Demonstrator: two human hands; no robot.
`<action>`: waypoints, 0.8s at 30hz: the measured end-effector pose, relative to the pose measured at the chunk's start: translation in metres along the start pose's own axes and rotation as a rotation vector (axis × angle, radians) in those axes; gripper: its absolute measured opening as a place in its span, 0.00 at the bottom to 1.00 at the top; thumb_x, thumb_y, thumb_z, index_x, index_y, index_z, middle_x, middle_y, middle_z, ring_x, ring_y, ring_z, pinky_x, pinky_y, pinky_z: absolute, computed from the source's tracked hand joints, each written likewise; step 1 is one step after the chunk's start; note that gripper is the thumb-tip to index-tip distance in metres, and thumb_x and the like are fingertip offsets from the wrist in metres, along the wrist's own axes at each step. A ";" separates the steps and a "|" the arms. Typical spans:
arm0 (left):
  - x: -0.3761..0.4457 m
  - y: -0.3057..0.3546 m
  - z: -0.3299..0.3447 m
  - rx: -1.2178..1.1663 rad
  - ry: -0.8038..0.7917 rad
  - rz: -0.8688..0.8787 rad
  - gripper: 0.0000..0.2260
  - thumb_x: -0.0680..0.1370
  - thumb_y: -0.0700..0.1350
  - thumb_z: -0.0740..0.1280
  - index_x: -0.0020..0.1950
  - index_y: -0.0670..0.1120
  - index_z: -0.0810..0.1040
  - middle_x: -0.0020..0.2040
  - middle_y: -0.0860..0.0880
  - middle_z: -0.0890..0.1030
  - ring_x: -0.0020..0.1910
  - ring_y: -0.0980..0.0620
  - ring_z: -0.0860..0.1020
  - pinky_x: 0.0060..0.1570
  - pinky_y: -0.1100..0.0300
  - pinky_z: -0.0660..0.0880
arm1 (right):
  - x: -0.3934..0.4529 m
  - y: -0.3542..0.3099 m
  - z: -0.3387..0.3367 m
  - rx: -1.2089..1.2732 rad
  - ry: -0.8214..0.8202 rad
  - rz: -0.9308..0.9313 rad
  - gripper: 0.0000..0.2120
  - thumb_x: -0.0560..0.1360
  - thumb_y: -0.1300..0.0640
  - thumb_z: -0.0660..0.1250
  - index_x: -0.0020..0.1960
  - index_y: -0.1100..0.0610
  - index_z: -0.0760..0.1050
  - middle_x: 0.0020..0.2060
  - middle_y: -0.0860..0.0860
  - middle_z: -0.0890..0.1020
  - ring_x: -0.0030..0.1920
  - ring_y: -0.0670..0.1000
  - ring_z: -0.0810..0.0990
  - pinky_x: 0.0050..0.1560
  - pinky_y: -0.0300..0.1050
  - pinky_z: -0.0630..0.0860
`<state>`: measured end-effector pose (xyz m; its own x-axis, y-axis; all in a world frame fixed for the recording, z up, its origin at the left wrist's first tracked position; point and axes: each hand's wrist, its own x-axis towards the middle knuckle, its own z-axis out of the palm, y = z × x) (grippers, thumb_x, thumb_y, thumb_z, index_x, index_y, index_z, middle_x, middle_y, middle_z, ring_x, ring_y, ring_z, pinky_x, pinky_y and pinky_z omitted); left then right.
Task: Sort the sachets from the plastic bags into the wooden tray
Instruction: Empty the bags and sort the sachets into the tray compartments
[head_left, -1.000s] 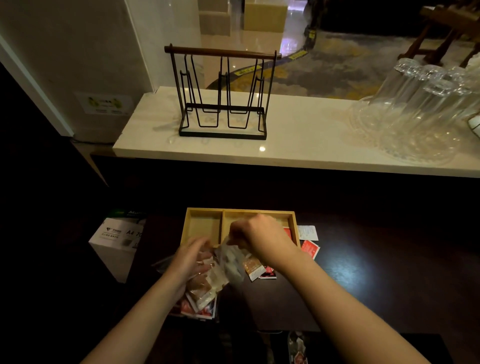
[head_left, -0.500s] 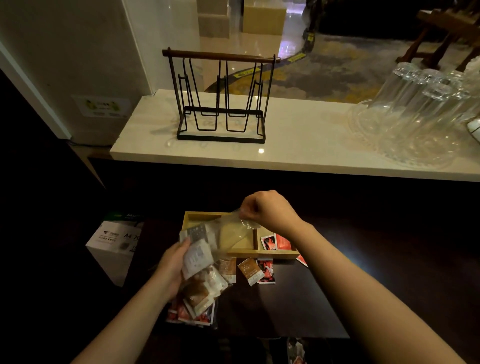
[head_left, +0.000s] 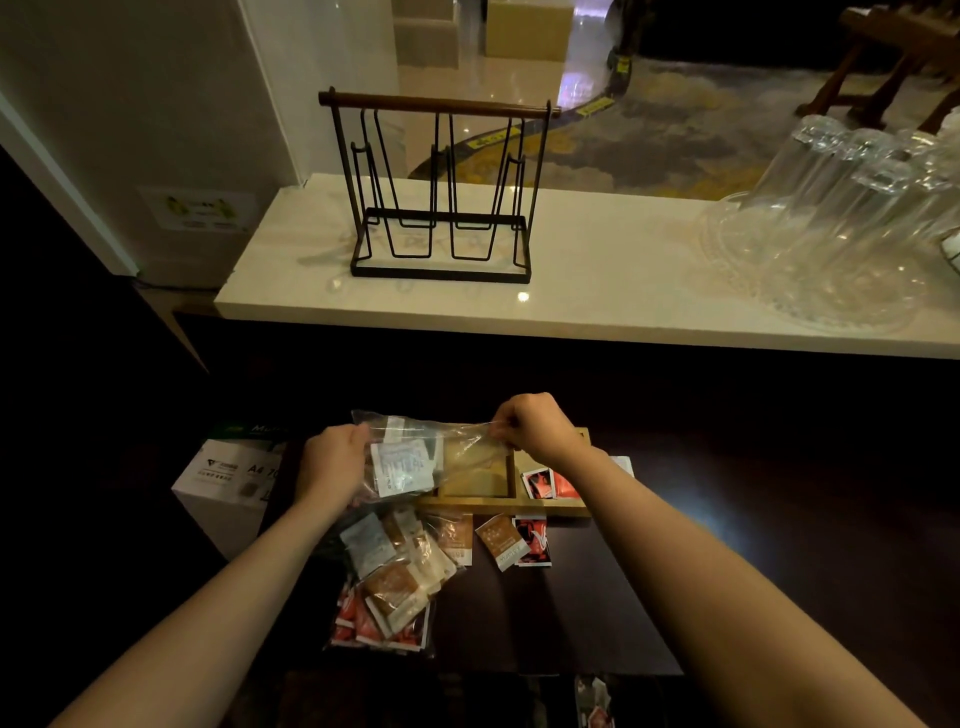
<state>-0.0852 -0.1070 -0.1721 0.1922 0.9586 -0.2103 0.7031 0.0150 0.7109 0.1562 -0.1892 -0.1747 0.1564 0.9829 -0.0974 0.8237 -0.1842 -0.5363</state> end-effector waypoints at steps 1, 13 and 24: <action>0.001 0.000 0.000 0.010 0.007 0.014 0.17 0.81 0.49 0.55 0.39 0.43 0.77 0.35 0.39 0.80 0.29 0.42 0.79 0.31 0.51 0.79 | 0.001 0.002 0.003 -0.012 0.002 -0.001 0.06 0.75 0.59 0.67 0.50 0.58 0.80 0.47 0.53 0.82 0.44 0.47 0.78 0.50 0.44 0.79; 0.003 0.032 -0.003 0.194 0.105 0.210 0.16 0.79 0.51 0.62 0.33 0.44 0.73 0.31 0.46 0.76 0.33 0.44 0.76 0.32 0.55 0.67 | -0.003 0.020 0.021 -0.058 -0.005 0.033 0.06 0.75 0.58 0.68 0.51 0.54 0.80 0.50 0.51 0.82 0.50 0.48 0.80 0.52 0.45 0.79; -0.003 0.058 -0.002 0.180 0.171 0.309 0.15 0.77 0.53 0.65 0.35 0.45 0.77 0.29 0.50 0.75 0.31 0.49 0.76 0.31 0.59 0.65 | -0.009 0.026 0.022 -0.058 0.035 0.054 0.05 0.75 0.58 0.68 0.50 0.53 0.79 0.49 0.50 0.83 0.48 0.48 0.80 0.48 0.46 0.80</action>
<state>-0.0462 -0.1084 -0.1293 0.3072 0.9440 0.1206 0.7419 -0.3169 0.5909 0.1641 -0.2033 -0.2067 0.2194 0.9710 -0.0952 0.8434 -0.2378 -0.4818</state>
